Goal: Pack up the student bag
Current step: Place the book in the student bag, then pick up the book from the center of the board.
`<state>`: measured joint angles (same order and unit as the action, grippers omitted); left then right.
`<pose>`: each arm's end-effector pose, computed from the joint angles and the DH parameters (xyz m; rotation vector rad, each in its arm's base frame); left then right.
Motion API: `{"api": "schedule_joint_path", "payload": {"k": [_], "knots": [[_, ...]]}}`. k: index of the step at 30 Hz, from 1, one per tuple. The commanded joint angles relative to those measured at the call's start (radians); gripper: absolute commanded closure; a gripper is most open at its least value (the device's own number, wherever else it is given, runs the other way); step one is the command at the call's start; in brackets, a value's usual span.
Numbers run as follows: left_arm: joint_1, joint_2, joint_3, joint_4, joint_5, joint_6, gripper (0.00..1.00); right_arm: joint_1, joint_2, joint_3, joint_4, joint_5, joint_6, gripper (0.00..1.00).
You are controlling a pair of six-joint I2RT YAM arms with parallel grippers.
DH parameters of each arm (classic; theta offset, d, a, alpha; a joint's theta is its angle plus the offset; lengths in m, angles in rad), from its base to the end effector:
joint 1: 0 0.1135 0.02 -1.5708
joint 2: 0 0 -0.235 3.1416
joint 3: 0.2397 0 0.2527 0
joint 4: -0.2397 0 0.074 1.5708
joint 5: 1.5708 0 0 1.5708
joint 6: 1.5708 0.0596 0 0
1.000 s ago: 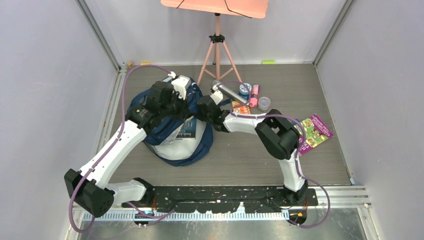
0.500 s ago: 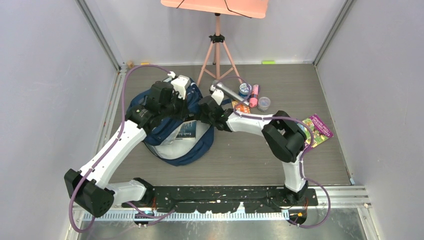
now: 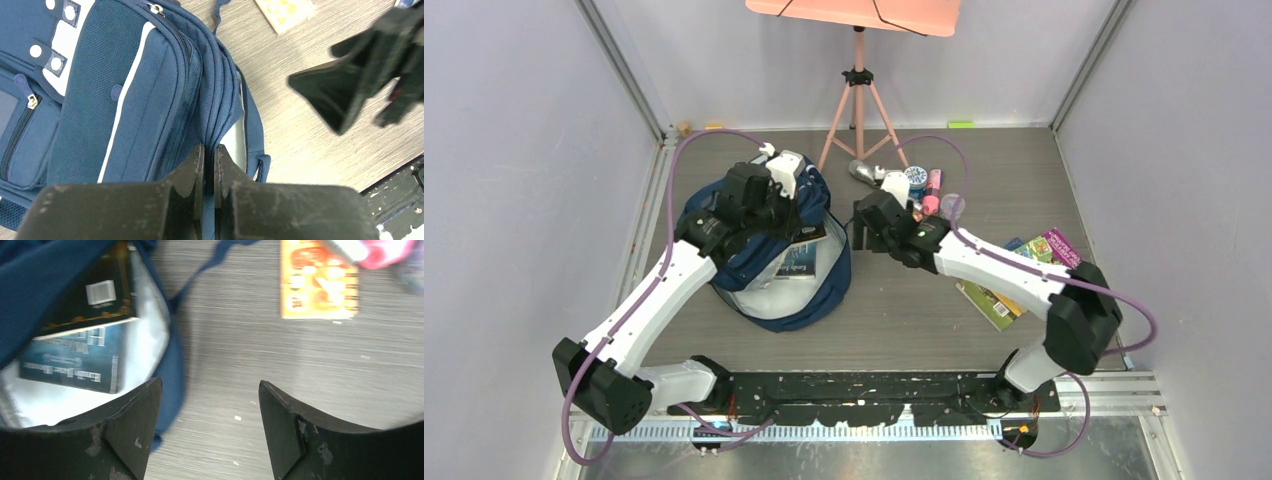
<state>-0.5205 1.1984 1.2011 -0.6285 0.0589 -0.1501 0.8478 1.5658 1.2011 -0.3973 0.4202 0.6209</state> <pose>0.2481 -0.1463 0.3149 0.4436 2.1856 -0.4371 0.2580 0.2557 0.2283 -0.0509 2.2686 0.2904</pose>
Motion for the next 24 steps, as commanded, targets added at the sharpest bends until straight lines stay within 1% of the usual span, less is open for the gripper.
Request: {"api": "schedule_joint_path", "payload": {"k": [1, 2, 4, 5, 6, 7, 8, 9, 10, 12, 13, 16, 18, 20, 24], "knots": [[-0.009, -0.037, 0.032, 0.099, 0.034, -0.016, 1.0, -0.061, -0.122, -0.026, -0.215, 0.181, -0.065, 0.22], [-0.009, -0.038, 0.032, 0.1, 0.036, -0.017, 1.0, -0.082, -0.134, -0.032, -0.253, 0.198, -0.056, 0.22], [-0.009, -0.039, 0.03, 0.103, 0.034, -0.016, 1.0, -0.16, -0.169, -0.06, -0.293, 0.205, -0.028, 0.2], [-0.009, -0.039, 0.03, 0.1, 0.032, -0.016, 1.0, -0.229, -0.19, -0.083, -0.302, 0.199, -0.018, 0.19], [-0.009, -0.04, 0.031, 0.1, 0.032, -0.016, 1.0, -0.269, -0.211, -0.097, -0.311, 0.175, -0.003, 0.18], [-0.009, -0.038, 0.031, 0.101, 0.032, -0.016, 1.0, -0.341, -0.221, -0.12, -0.313, 0.162, 0.005, 0.17], [-0.009, -0.038, 0.03, 0.102, 0.033, -0.016, 1.0, -0.378, -0.237, -0.132, -0.314, 0.143, 0.017, 0.17], [-0.009, -0.039, 0.029, 0.102, 0.032, -0.015, 1.0, -0.441, -0.246, -0.153, -0.315, 0.139, 0.025, 0.17], [-0.009, -0.036, 0.029, 0.103, 0.028, -0.013, 1.0, -0.471, -0.266, -0.163, -0.316, 0.138, 0.029, 0.17], [-0.009, -0.033, 0.031, 0.098, 0.019, -0.01, 1.0, -0.58, -0.305, -0.192, -0.311, 0.148, 0.045, 0.16], [-0.009, -0.034, 0.03, 0.099, 0.015, -0.008, 1.0, -0.609, -0.321, -0.222, -0.288, 0.152, 0.051, 0.14], [-0.009, -0.03, 0.024, 0.105, 0.012, -0.005, 1.0, -0.754, -0.389, -0.271, -0.249, 0.153, 0.055, 0.11], [-0.009, -0.021, 0.023, 0.104, 0.013, -0.005, 1.0, -0.819, -0.4, -0.29, -0.224, 0.155, 0.037, 0.1], [-0.009, -0.005, 0.027, 0.101, 0.014, -0.006, 1.0, -0.853, -0.379, -0.279, -0.221, 0.178, 0.015, 0.1], [-0.009, 0.009, 0.031, 0.095, 0.021, -0.008, 1.0, -0.862, -0.286, -0.227, -0.216, 0.173, -0.037, 0.11]]}}
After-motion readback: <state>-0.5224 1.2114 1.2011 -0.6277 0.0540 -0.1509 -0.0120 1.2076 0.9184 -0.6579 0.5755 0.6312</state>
